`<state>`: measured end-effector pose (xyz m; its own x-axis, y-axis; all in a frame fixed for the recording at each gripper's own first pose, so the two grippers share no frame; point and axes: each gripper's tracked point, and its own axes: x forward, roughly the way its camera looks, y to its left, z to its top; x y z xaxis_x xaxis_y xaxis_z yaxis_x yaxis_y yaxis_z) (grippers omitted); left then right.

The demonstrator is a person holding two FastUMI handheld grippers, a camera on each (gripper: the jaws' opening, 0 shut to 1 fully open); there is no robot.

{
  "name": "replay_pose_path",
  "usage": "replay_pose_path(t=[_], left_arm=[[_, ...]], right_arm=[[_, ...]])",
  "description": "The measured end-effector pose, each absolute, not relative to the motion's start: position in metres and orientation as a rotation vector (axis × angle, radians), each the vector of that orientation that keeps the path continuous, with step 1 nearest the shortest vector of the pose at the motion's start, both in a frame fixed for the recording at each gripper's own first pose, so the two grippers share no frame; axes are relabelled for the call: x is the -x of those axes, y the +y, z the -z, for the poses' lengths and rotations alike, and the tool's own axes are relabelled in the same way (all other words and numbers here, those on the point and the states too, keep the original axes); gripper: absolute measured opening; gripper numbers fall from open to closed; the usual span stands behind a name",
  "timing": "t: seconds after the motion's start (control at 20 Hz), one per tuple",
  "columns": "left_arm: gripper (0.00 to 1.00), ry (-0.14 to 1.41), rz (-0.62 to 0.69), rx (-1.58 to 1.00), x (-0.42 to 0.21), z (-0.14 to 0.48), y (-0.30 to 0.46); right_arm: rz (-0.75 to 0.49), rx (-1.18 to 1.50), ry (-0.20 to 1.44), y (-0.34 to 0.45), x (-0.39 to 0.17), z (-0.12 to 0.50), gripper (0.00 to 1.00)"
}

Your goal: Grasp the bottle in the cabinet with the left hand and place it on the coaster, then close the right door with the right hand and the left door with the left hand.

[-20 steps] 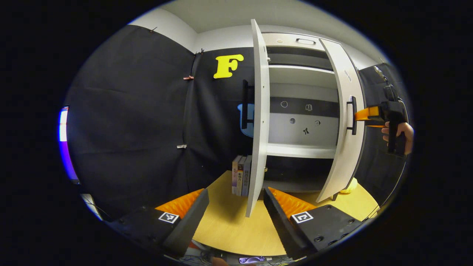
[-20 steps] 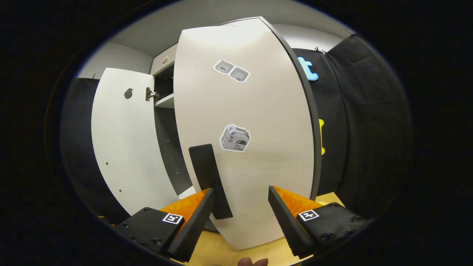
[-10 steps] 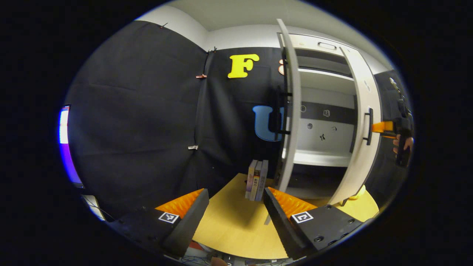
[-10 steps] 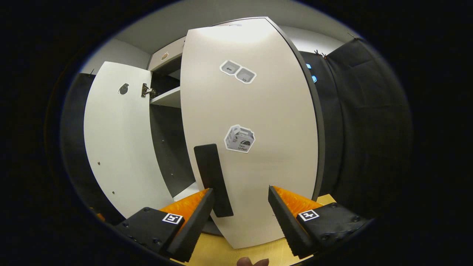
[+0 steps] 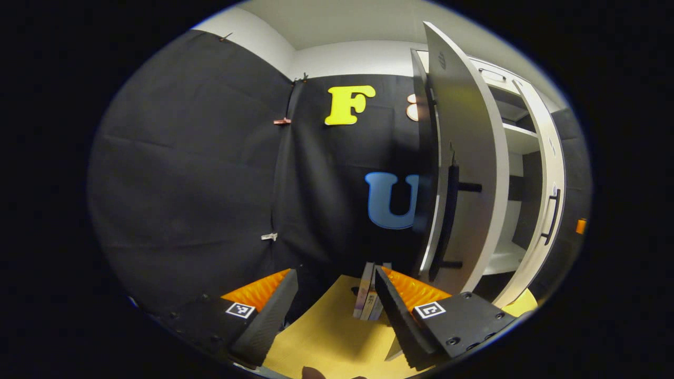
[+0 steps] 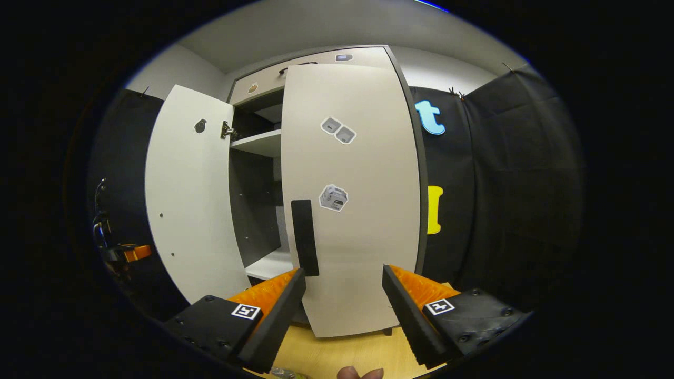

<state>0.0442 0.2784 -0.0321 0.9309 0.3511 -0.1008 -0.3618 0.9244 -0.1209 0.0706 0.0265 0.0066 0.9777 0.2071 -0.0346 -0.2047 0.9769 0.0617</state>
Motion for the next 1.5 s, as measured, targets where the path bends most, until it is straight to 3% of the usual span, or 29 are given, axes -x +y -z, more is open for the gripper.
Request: replay_pose_path(t=[0.2, 0.3, 0.8, 0.85, 1.1, 1.15, 1.2, 1.5], left_arm=[[0.94, 0.082, -0.288, 0.129, -0.075, 0.022, 0.257], [0.90, 0.073, -0.276, 0.081, -0.072, 0.017, 0.249], [0.88, 0.087, -0.143, 0.086, -0.078, 0.015, 0.180], [0.93, 0.083, -0.129, 0.084, -0.080, 0.014, 0.170], [0.93, 0.076, -0.080, 0.094, -0.095, 0.011, 0.125], [0.97, 0.080, -0.069, 0.092, -0.099, 0.010, 0.115], [0.93, 0.081, -0.057, 0.089, -0.103, 0.009, 0.106], [0.95, 0.083, 0.021, 0.104, -0.132, 0.006, 0.044]], right_arm=[[-0.201, -0.014, 0.028, 0.019, -0.051, -0.005, 0.97], [-0.192, -0.017, 0.024, 0.010, -0.045, -0.004, 0.95], [-0.132, -0.072, 0.062, -0.023, -0.032, 0.000, 0.95], [-0.125, -0.068, 0.064, -0.025, -0.030, 0.001, 0.95], [-0.103, -0.070, 0.071, -0.042, -0.023, 0.003, 0.95], [-0.098, -0.071, 0.073, -0.045, -0.025, 0.004, 0.95], [-0.094, -0.077, 0.074, -0.047, -0.026, 0.004, 0.95], [-0.064, -0.102, 0.068, -0.060, -0.025, 0.003, 0.95]])
